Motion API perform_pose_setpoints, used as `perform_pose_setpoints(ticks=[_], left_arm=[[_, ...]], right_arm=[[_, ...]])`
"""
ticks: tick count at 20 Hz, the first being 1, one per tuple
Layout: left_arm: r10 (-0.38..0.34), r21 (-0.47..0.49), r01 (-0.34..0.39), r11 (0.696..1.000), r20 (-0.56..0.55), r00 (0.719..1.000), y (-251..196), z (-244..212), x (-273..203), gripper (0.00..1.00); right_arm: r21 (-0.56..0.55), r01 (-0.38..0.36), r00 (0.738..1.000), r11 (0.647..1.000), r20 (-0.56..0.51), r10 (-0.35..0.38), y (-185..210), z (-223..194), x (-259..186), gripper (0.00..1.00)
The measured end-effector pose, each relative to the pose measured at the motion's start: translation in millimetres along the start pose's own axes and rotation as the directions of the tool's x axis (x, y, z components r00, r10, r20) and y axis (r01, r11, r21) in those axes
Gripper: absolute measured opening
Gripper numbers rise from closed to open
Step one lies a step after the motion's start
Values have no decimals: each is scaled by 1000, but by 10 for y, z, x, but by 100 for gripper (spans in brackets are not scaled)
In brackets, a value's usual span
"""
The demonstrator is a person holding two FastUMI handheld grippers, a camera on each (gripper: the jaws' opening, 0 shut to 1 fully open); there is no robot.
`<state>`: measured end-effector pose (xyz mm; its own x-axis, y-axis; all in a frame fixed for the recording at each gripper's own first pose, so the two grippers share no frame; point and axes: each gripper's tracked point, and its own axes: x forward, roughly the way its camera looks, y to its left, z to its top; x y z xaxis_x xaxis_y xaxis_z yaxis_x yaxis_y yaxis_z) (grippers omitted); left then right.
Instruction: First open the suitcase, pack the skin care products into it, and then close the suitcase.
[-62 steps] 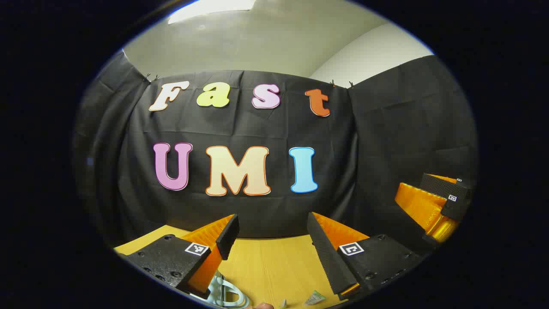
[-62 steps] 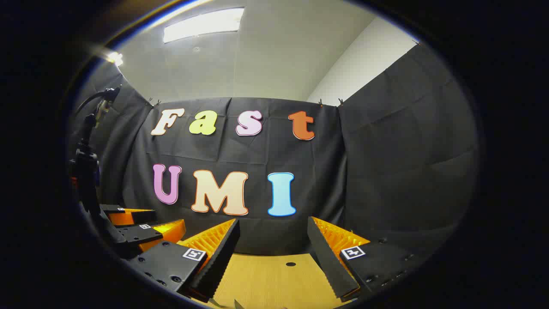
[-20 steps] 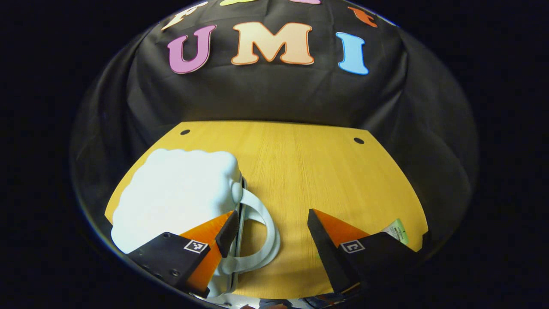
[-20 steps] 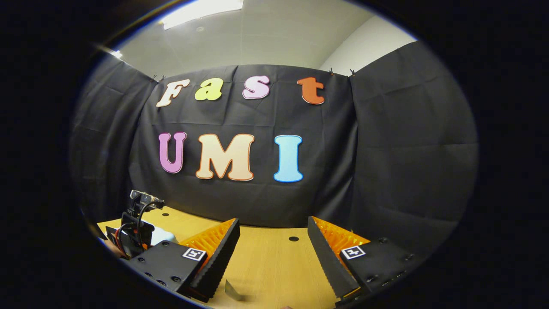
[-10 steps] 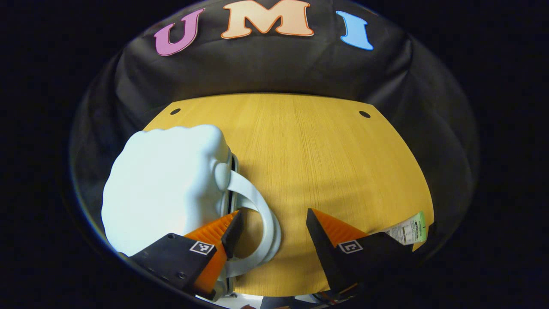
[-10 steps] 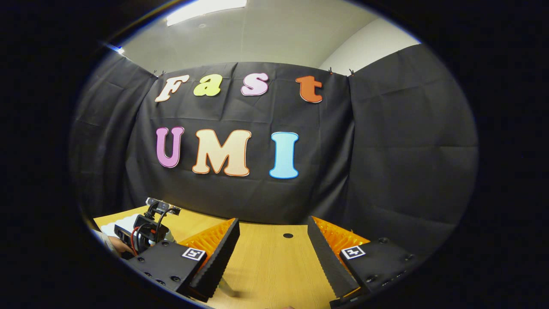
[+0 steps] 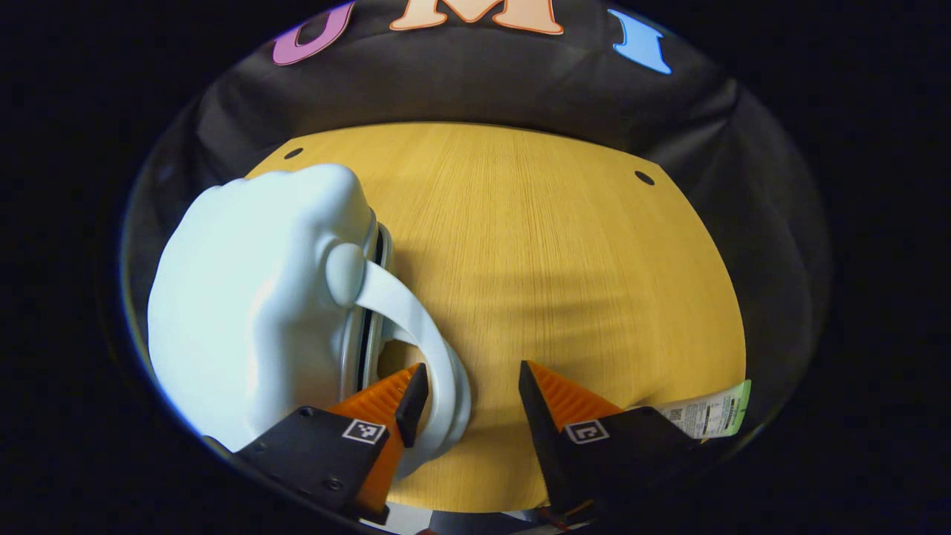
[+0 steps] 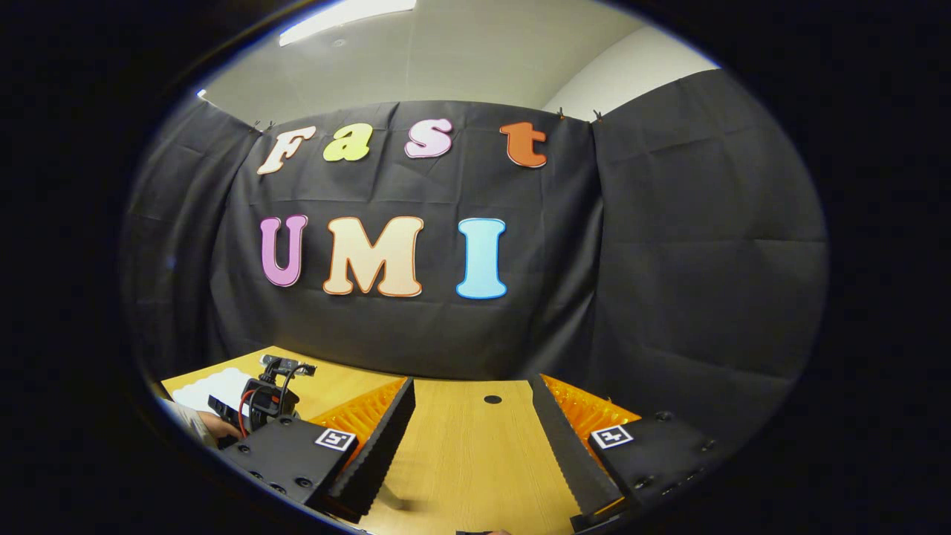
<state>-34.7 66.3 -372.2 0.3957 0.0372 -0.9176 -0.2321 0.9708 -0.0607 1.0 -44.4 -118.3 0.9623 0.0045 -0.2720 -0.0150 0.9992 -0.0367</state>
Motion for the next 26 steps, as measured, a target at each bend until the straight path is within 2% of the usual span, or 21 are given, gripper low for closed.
perform_pose_setpoints(ticks=[3,4,5,8,11,15,18,22,26], left_arm=[[59,63,-58,996,-8,998,152,4,20,39],[63,69,-62,996,-10,998,175,-3,-5,27],[54,67,-53,996,-11,998,163,4,14,11],[44,93,-41,995,-32,999,133,9,-34,7],[62,120,-62,991,3,998,106,82,-119,0],[60,77,-62,995,32,998,17,219,-382,0],[66,106,-75,992,79,995,20,363,-594,0],[24,115,-39,993,127,992,-130,524,-935,0],[-38,120,21,992,142,989,12,632,-1196,0]], right_arm=[[10,2,1000,1000,4,-2,-44,-27,41,99],[15,3,1000,1000,10,-3,-69,-34,49,99],[19,3,1000,1000,16,-3,-81,-37,64,99],[33,-21,999,999,33,20,-79,-53,111,99],[8,-70,996,997,54,70,-47,-70,140,99],[38,-177,981,983,91,173,101,-66,174,100],[48,-222,973,974,69,218,232,-188,237,99],[56,-213,973,976,100,207,424,-60,293,98],[73,-200,976,977,97,193,796,-65,292,99]])
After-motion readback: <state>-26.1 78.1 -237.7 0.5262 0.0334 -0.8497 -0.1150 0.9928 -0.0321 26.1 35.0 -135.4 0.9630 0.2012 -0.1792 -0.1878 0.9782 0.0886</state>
